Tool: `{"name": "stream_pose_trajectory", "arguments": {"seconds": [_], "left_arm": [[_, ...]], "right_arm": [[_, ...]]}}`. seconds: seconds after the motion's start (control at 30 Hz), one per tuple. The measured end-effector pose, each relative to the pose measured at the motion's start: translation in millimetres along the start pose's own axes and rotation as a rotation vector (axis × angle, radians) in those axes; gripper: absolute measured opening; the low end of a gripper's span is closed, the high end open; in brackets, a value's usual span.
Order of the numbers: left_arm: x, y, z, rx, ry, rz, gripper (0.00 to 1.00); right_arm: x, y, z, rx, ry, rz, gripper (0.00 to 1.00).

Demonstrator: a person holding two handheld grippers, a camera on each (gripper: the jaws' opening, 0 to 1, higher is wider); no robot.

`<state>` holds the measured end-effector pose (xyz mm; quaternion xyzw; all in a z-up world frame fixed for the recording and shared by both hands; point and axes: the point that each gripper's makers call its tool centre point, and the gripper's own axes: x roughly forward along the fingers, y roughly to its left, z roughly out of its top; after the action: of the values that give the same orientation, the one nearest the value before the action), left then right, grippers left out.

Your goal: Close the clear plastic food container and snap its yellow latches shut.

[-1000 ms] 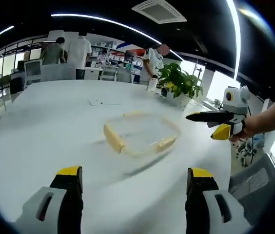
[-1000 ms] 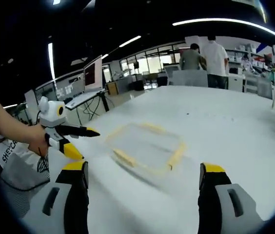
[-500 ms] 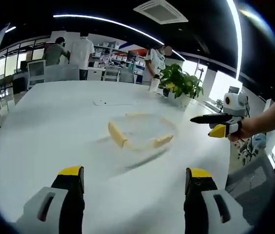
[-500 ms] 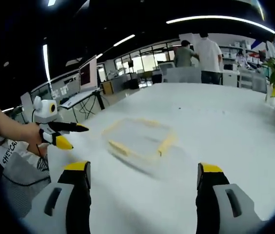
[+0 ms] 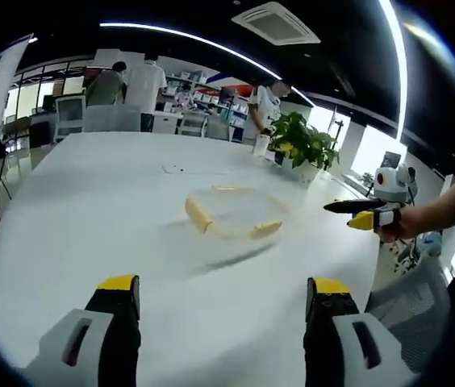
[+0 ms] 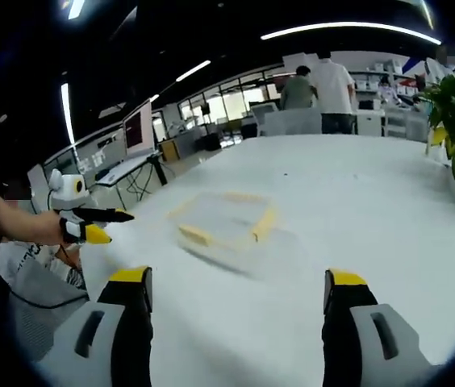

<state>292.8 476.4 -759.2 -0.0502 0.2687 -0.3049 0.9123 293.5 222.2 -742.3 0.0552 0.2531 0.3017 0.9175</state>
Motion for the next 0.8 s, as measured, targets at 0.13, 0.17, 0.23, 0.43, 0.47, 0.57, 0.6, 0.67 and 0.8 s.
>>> {"name": "stream_pose_trajectory", "arguments": {"seconds": [0.13,0.17,0.23,0.43,0.47,0.57,0.6,0.67,0.8], "left_arm": [[-8,1.8,-3.6,-0.009,-0.003,0.013,0.81],[-10,2.5,-4.4,-0.010,-0.004,0.016,0.81],[-15,3.3,-6.2,-0.016,-0.006,0.022,0.81],[-30,-4.6,-9.5,-0.019,-0.015,0.031,0.81],[-32,-5.9,-10.2,-0.019,-0.017,0.032,0.81],[-40,-13.7,-14.0,-0.023,-0.022,0.032,0.81],[-41,-14.7,-14.6,-0.024,-0.022,0.031,0.81],[-44,-19.9,-18.8,-0.019,-0.020,0.029,0.81],[-52,-27.2,-25.3,-0.029,-0.017,0.028,0.80]], "right_arm": [[-5,3,1.5,0.009,-0.010,-0.004,0.85],[-6,4,0.9,0.011,-0.008,-0.004,0.85],[-9,5,1.5,0.008,-0.013,-0.005,0.85],[-22,11,5.6,0.027,-0.043,-0.019,0.84],[-24,12,5.8,0.033,-0.048,-0.020,0.84],[-32,19,3.1,0.039,-0.053,-0.020,0.84],[-35,22,1.5,0.039,-0.056,-0.018,0.84],[-40,26,-1.6,0.056,-0.062,-0.017,0.84],[-52,32,-3.1,0.127,-0.104,-0.018,0.84]]}}
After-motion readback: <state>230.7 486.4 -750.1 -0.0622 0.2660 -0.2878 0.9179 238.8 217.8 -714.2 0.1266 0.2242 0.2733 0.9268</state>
